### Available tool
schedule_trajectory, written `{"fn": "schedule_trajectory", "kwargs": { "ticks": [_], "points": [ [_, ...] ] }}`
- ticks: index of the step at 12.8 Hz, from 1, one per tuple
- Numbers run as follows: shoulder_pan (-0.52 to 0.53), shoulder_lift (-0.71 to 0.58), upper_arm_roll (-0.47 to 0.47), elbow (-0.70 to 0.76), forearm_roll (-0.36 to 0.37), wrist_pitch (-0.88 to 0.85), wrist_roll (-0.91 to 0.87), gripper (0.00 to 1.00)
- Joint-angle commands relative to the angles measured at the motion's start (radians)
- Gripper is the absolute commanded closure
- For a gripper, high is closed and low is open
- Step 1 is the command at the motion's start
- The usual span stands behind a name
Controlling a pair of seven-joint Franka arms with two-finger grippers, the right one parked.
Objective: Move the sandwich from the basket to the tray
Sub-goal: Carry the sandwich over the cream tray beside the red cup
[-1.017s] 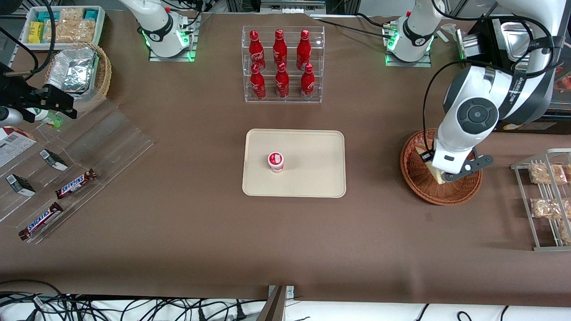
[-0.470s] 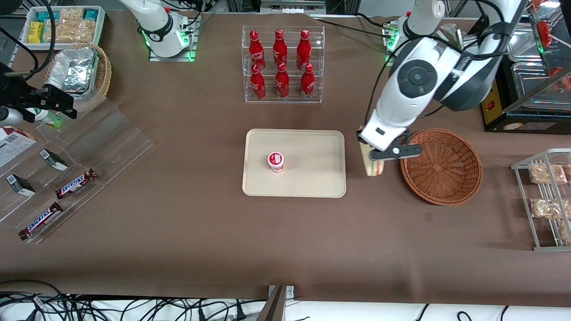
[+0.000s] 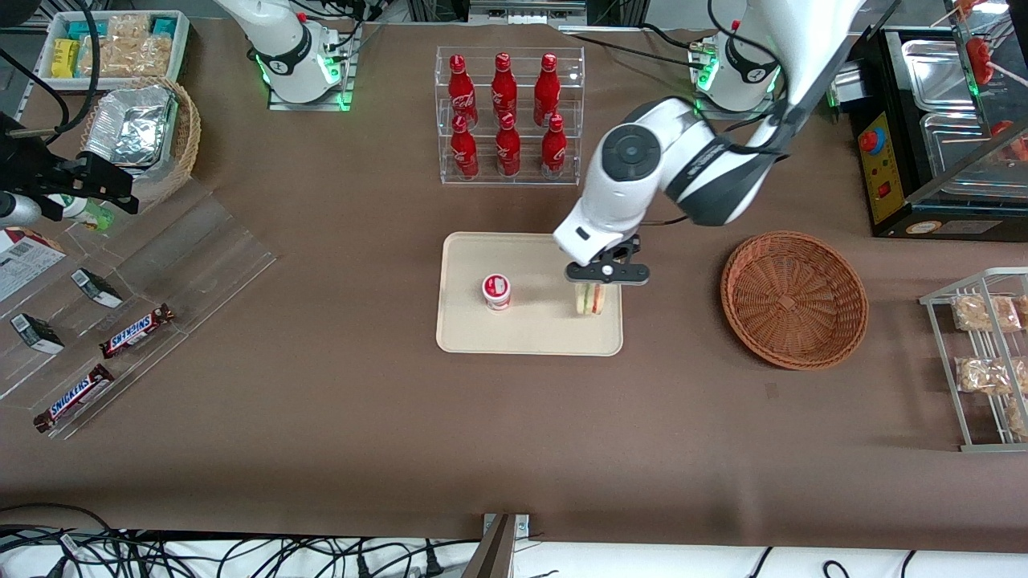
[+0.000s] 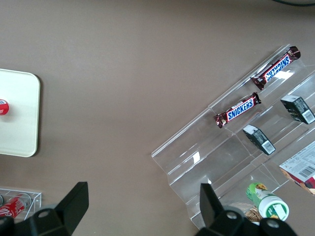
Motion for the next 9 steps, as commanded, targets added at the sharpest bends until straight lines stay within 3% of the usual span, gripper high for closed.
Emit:
{"fn": "schedule_trajectory", "kwargs": {
  "ticks": [1,9],
  "points": [
    [-0.029,0.075,0.005,0.031,0.107,0.02,-0.075,0.81],
    [-0.063,0.163,0.005,0.013,0.336,0.086,-0.307,0.81]
  ]
}}
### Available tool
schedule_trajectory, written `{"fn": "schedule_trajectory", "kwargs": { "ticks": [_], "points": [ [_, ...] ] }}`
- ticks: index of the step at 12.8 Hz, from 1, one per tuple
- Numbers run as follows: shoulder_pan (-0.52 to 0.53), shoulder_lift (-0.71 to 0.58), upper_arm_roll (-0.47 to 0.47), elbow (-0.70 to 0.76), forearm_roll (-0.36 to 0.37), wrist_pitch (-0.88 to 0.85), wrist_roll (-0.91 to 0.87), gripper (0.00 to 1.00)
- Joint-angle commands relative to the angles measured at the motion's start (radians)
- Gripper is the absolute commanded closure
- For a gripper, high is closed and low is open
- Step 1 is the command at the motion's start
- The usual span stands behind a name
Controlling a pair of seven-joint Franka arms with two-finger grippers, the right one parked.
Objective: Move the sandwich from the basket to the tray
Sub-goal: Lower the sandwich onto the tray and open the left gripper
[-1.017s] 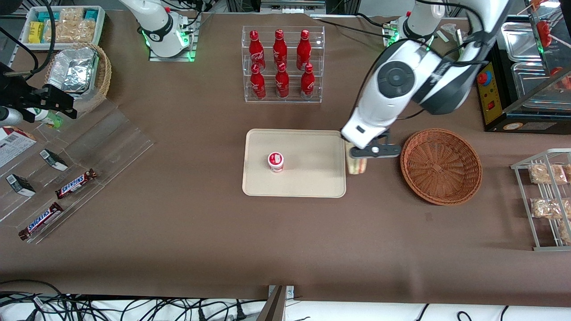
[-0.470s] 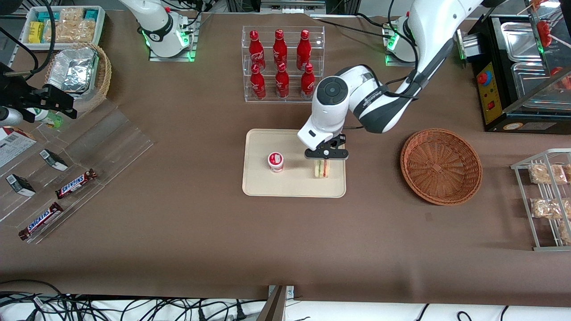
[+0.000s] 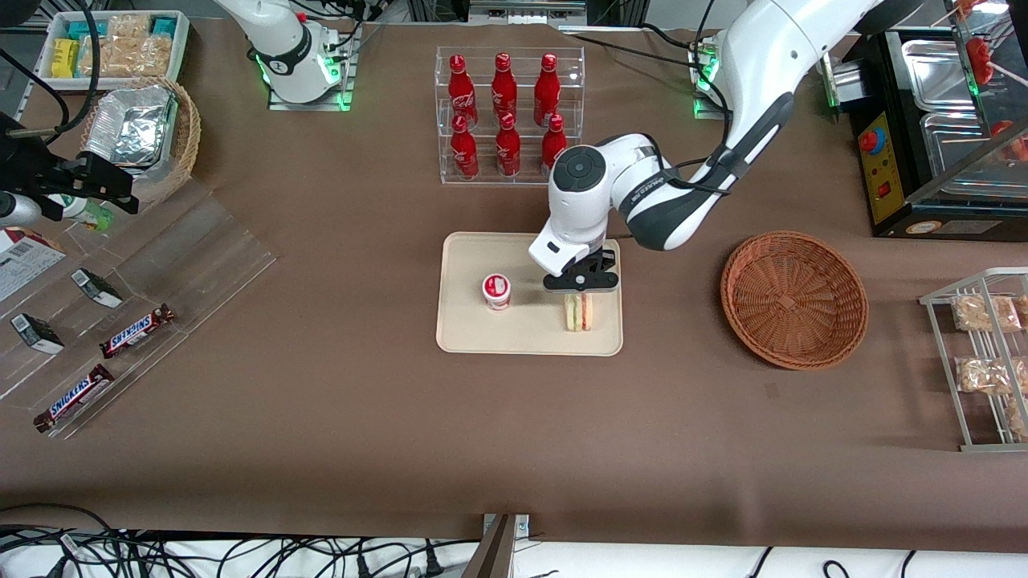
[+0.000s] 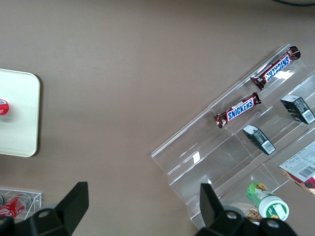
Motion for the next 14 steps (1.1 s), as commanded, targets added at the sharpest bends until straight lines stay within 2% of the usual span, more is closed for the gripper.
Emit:
{"fn": "schedule_trajectory", "kwargs": {
  "ticks": [1,2,5,6,7,9,14],
  "points": [
    [-0.021,0.021,0.004,0.013,0.065,0.012,-0.063,0.79],
    [-0.022,0.021,0.004,0.013,0.065,0.012,-0.063,0.72],
    [-0.021,0.018,0.001,0.013,0.065,0.004,-0.063,0.18],
    [-0.018,0.014,-0.001,0.013,0.064,0.001,-0.065,0.06],
    [-0.015,0.005,-0.007,0.015,0.059,-0.002,-0.063,0.0],
    [-0.009,-0.041,-0.015,0.03,0.036,-0.086,-0.063,0.0],
    [0.017,-0.124,-0.027,0.117,-0.08,-0.199,-0.05,0.0]
  ]
}}
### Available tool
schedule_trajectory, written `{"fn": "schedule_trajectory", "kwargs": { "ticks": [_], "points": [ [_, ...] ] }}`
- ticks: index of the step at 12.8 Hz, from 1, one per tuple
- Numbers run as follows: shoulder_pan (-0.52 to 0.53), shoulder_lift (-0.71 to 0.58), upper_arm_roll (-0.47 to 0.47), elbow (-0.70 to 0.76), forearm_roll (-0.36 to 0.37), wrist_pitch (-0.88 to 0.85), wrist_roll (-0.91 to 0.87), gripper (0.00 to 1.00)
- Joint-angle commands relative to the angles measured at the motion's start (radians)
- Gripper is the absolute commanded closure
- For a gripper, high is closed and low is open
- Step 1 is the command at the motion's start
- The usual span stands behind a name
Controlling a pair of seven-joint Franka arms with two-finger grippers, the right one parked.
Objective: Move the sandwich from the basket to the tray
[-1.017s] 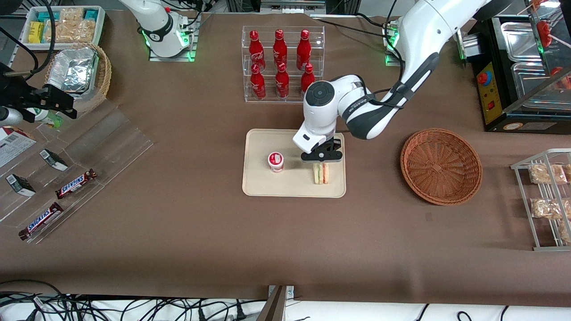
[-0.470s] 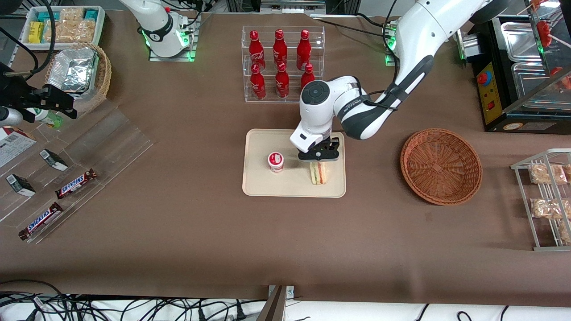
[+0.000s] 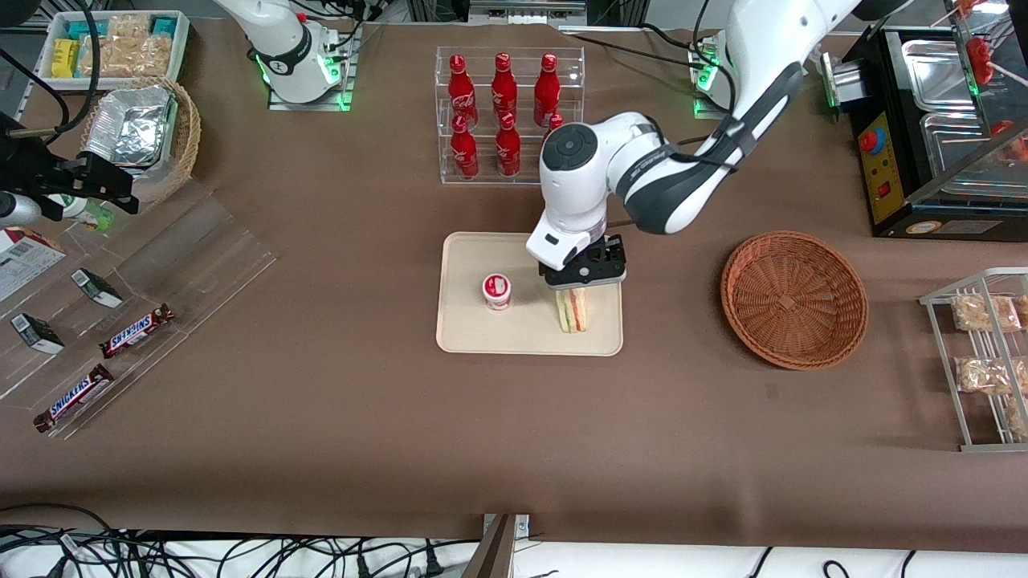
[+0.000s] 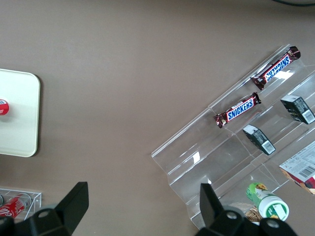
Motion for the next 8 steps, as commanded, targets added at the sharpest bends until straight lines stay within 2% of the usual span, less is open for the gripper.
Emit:
{"fn": "schedule_trajectory", "kwargs": {
  "ticks": [1,6,8],
  "points": [
    [0.019,-0.032,-0.008,0.078,-0.047,-0.095,0.007,0.0],
    [0.058,-0.027,-0.008,0.232,-0.058,-0.204,0.024,0.0],
    [0.078,-0.032,0.002,0.287,-0.123,-0.286,0.151,0.0]
  ]
}}
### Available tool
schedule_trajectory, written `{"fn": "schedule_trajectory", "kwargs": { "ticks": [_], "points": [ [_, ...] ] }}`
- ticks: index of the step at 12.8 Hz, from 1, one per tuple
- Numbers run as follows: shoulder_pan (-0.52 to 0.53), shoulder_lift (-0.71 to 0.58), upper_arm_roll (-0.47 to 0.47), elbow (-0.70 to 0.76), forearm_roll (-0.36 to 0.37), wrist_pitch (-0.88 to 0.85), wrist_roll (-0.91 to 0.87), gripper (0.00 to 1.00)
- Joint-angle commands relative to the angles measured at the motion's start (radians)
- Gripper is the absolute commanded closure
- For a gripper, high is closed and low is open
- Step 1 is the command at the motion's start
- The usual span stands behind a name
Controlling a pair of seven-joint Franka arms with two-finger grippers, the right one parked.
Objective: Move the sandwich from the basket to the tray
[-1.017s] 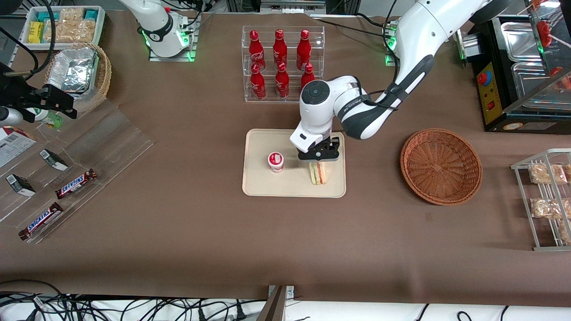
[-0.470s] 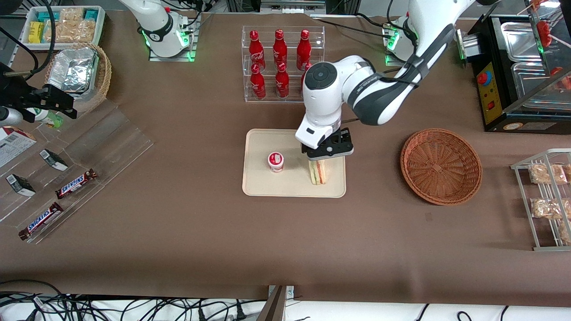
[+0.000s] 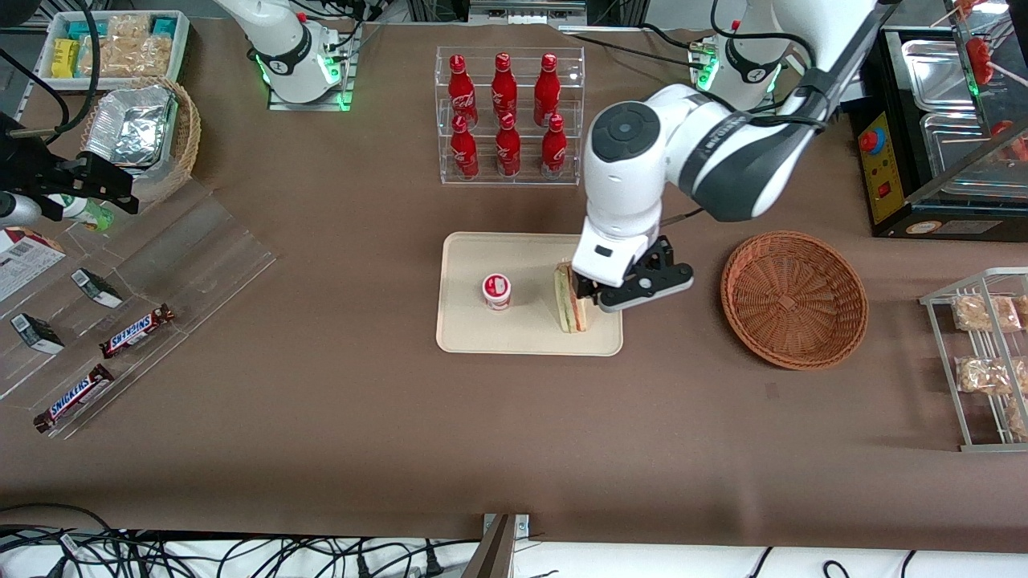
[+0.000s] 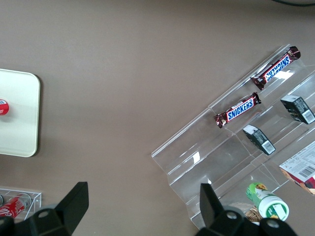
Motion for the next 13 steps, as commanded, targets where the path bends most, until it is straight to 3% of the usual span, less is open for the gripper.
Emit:
{"fn": "schedule_trajectory", "kwargs": {
  "ticks": [1,4,6,10,11,13],
  "points": [
    [0.017,0.001,0.029,0.125,-0.1,-0.154,0.211,0.0],
    [0.015,-0.008,0.206,0.275,-0.278,-0.327,0.56,0.0],
    [0.014,-0.038,0.367,0.283,-0.362,-0.361,0.77,0.0],
    [0.005,-0.049,0.714,0.277,-0.661,-0.352,1.247,0.0],
    [0.002,-0.048,0.766,0.268,-0.686,-0.349,1.318,0.0],
    [0.005,-0.045,0.782,0.266,-0.674,-0.323,1.336,0.0]
  ]
}}
